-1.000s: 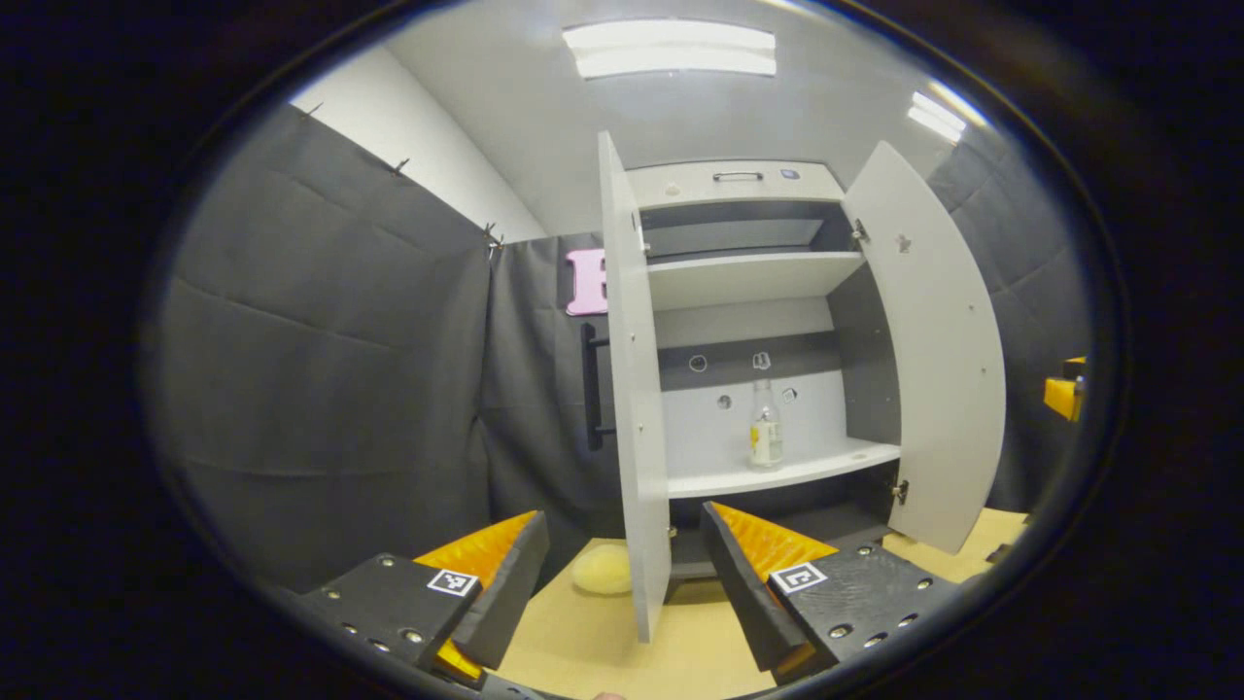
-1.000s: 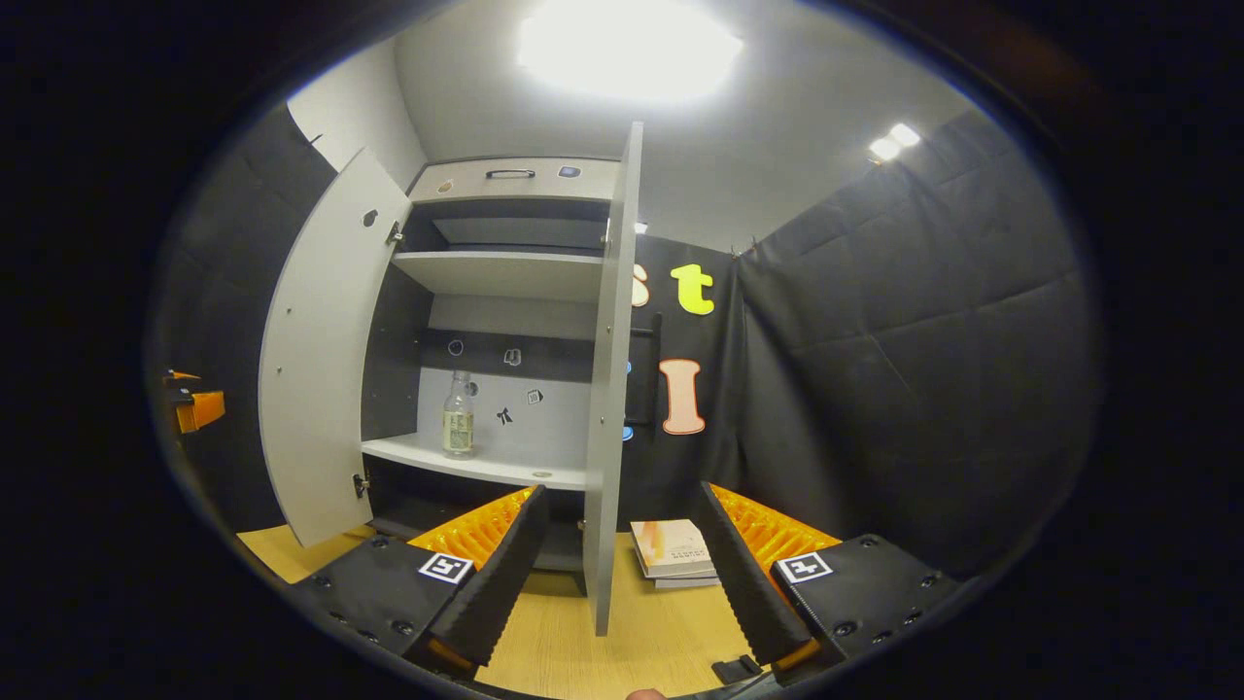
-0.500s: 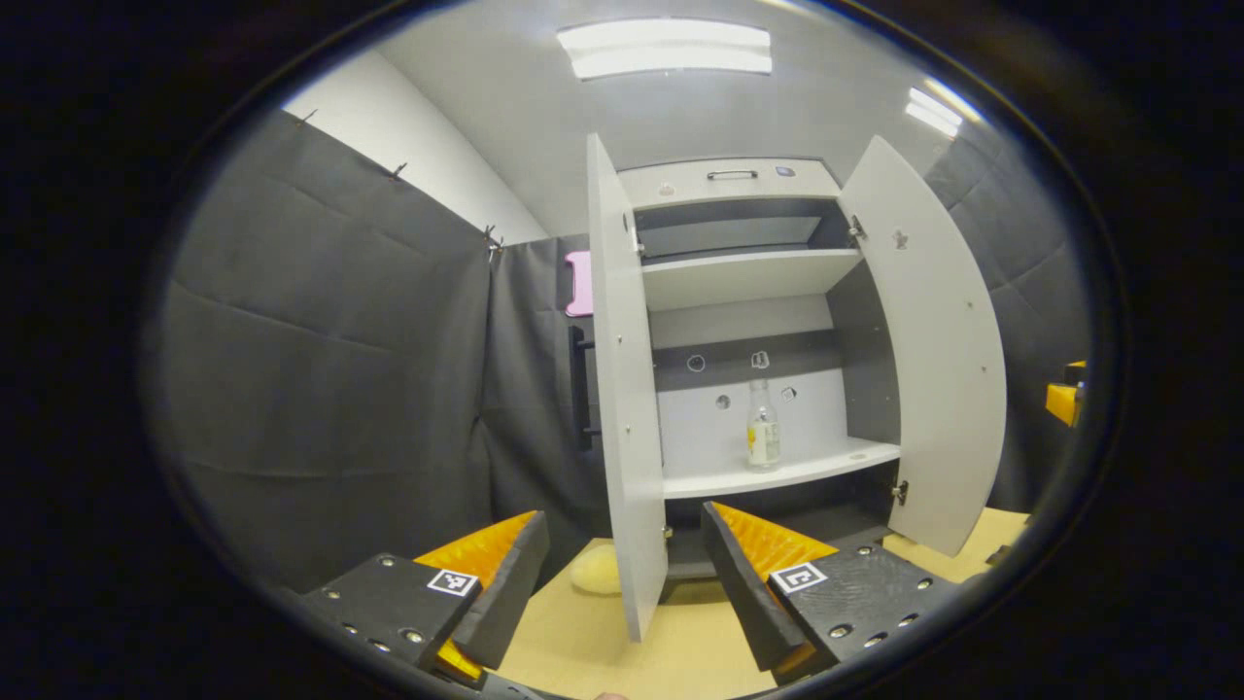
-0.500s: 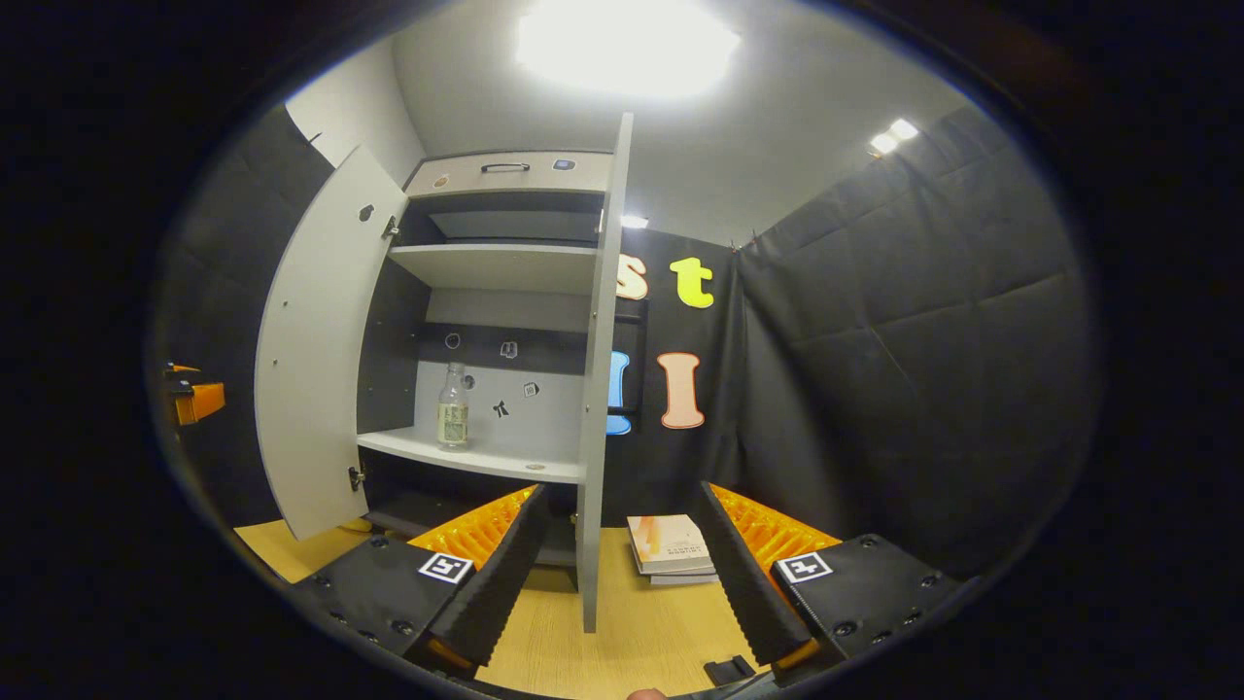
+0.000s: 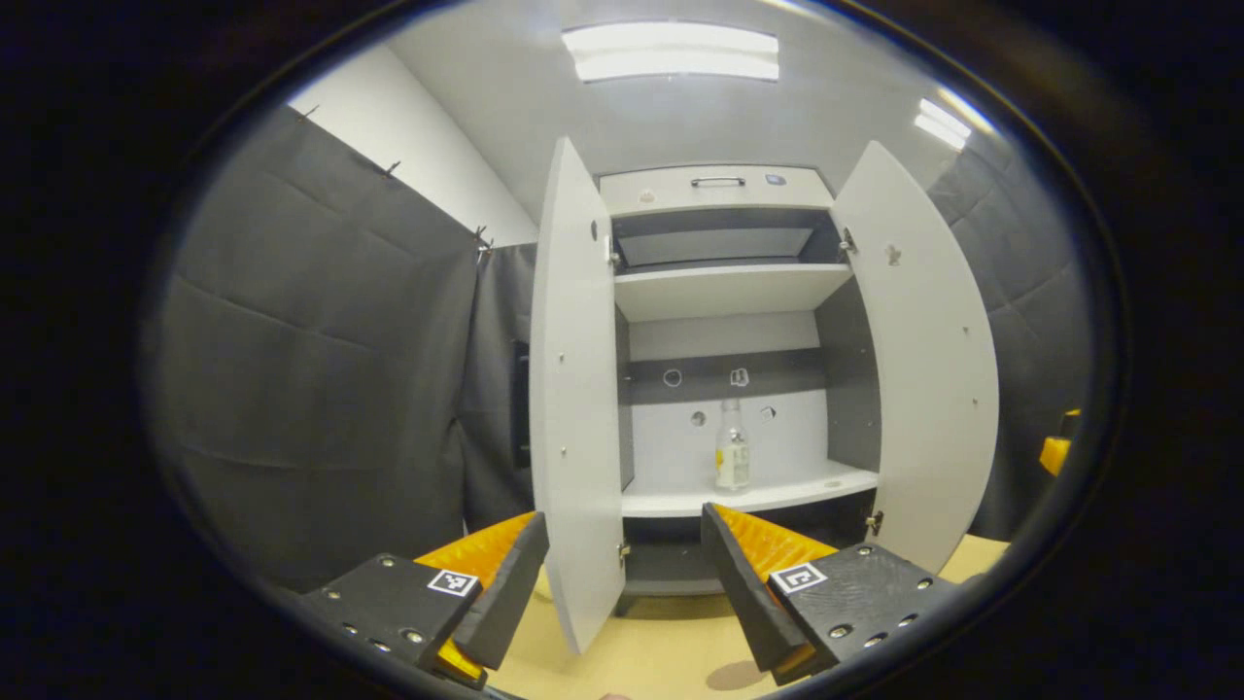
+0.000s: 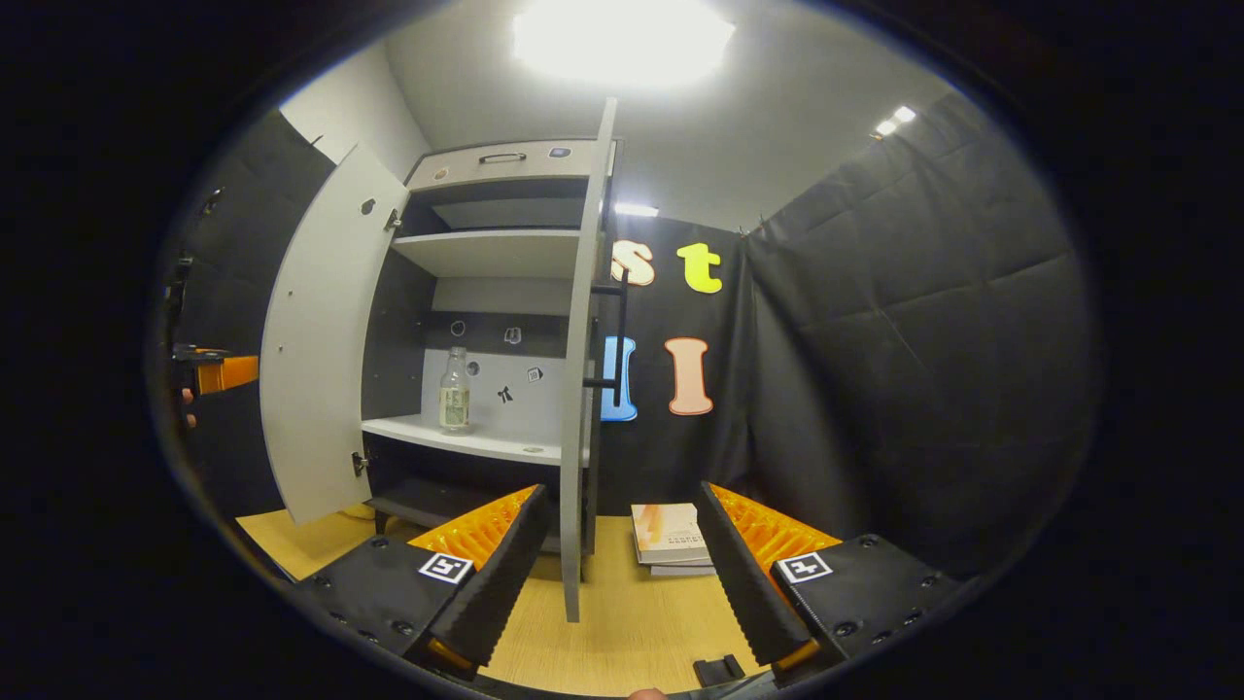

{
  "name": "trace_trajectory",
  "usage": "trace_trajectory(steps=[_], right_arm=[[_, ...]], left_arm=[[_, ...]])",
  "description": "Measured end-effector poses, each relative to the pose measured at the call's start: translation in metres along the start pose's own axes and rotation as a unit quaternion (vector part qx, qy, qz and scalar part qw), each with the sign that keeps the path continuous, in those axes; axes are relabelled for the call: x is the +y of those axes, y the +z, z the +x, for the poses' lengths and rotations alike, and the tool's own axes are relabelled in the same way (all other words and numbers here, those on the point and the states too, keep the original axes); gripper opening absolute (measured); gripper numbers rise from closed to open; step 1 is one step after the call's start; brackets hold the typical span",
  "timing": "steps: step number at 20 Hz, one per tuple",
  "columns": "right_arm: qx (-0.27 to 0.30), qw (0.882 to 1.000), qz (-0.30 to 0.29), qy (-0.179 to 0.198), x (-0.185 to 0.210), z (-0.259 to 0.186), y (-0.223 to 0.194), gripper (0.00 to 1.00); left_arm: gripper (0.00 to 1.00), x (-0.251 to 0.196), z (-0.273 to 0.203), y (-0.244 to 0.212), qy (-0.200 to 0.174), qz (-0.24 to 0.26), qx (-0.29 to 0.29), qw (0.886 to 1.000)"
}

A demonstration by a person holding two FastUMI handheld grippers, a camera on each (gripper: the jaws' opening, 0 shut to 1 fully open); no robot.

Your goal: Grasp the bottle in the cabinet with the left hand and place it on the coaster, then close the right door with the right hand and the left door with the left hand.

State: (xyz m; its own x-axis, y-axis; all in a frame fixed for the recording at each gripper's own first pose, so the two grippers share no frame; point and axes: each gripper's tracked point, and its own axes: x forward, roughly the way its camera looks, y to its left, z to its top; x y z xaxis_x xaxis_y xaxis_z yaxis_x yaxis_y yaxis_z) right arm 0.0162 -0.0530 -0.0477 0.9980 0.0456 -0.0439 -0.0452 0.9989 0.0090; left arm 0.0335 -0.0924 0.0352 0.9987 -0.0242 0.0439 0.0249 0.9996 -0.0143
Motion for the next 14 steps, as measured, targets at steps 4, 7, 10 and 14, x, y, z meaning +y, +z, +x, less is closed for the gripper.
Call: trace_trajectory(steps=[4,7,10,14], right_arm=[[0.016,1.0,0.019,-0.013,-0.014,0.007,-0.012,0.98],[0.023,0.999,0.019,-0.043,-0.026,0.016,-0.021,0.98],[0.023,0.997,0.012,-0.075,-0.038,0.022,-0.023,0.98],[0.024,0.993,-0.005,-0.117,-0.056,0.033,-0.021,0.98]], left_arm=[[0.93,-0.034,0.047,0.011,-0.028,0.004,-0.003,1.0],[0.95,-0.057,0.092,0.008,-0.049,-0.001,-0.004,0.999],[0.95,-0.078,0.143,0.003,-0.07,-0.012,0.002,0.997],[0.93,-0.1,0.205,0.003,-0.096,-0.032,0.005,0.995]])
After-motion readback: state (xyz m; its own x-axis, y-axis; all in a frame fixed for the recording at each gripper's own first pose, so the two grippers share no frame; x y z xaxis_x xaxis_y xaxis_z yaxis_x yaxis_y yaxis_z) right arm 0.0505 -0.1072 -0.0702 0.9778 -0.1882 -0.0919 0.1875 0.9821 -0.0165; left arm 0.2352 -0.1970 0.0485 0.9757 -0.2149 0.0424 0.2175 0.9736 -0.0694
